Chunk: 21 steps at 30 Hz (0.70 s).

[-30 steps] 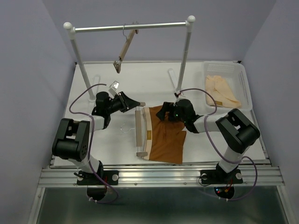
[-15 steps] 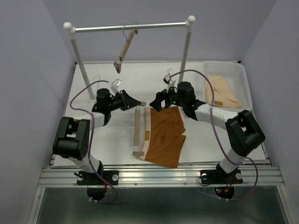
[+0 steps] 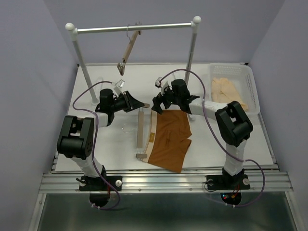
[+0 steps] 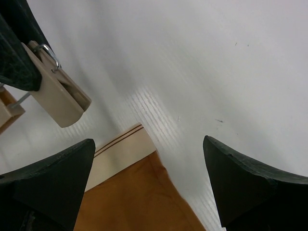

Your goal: Clip the underwear to the hanger

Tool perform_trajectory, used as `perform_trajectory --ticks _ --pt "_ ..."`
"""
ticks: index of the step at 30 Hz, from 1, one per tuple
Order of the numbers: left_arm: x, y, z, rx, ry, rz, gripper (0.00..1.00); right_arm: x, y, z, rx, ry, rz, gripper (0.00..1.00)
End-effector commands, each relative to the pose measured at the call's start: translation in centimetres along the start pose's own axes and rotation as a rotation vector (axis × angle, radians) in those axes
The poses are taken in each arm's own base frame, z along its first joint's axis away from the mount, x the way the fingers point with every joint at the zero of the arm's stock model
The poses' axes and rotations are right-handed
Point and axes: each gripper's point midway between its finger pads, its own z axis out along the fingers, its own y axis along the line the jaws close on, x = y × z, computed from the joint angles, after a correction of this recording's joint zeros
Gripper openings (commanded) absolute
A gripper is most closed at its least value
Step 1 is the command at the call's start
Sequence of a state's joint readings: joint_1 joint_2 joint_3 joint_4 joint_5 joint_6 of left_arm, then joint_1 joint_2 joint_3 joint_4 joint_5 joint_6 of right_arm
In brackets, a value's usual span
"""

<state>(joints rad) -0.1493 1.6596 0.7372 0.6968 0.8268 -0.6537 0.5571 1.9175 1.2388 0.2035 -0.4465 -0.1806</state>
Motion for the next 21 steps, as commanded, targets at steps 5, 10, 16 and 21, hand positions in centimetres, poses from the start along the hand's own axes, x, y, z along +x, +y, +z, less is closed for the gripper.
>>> perform_trajectory --ticks 5,10,16,21 --pt "-1.7 -1.5 -0.1 0.055 -0.013 0.090 0.00 -0.4 -1.8 1.7 -0.007 0.036 -0.085 0.98" --pt "-1.5 -1.1 0.0 0.051 -0.006 0.095 0.00 1.7 -1.9 2.7 -0.072 0.125 -0.092 0.86" --pt "-1.6 -1.1 0.0 0.054 -0.001 0.100 0.00 3.5 -0.9 2.9 -0.147 0.184 -0.085 0.83" --pt "-1.5 -1.1 0.2 0.063 0.011 0.100 0.00 5.1 -1.0 3.4 -0.151 0.222 -0.071 0.78"
